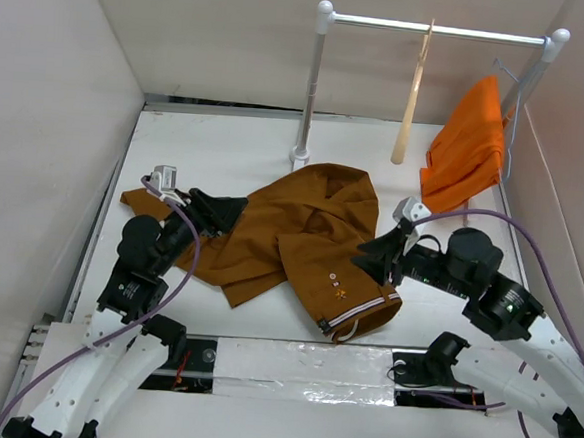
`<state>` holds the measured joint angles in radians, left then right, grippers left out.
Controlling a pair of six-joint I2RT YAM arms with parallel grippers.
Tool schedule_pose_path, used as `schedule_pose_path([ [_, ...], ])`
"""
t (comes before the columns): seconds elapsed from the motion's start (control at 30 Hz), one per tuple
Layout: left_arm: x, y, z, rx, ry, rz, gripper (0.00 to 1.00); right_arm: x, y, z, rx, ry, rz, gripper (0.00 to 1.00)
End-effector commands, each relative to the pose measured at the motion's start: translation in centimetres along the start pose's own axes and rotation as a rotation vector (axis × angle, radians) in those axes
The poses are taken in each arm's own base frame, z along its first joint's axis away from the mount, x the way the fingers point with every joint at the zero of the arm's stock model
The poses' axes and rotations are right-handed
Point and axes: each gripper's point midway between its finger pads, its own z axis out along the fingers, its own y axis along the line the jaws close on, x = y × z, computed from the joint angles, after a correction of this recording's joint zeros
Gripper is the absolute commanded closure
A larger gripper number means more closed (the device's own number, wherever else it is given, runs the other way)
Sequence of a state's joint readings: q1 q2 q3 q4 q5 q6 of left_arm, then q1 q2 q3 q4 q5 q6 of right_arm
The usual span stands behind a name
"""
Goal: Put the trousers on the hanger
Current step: Flatten out the trousers at the center of the board.
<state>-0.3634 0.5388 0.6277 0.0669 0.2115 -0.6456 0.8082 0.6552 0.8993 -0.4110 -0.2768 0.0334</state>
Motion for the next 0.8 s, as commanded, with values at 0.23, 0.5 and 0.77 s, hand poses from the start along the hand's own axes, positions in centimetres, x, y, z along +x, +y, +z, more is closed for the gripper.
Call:
schedule_pose_path([
  [0.23,1.2,0.4,0.3,0.026,0.012,-0.019,0.76,5.1,0.0,2.3,0.008,0.155,0.013,1.00],
  [0.5,5.5,5.4,3.0,-0.091,0.094,-0.064,1.00,10.4,3.3,6.3,0.049,0.353,-0.050,1.00],
  [0.77,11.0,7.9,4.4,-0.345,0.169,0.081,1.00,15.2,3.3,7.7,0.206,0.507,-0.105,0.83],
])
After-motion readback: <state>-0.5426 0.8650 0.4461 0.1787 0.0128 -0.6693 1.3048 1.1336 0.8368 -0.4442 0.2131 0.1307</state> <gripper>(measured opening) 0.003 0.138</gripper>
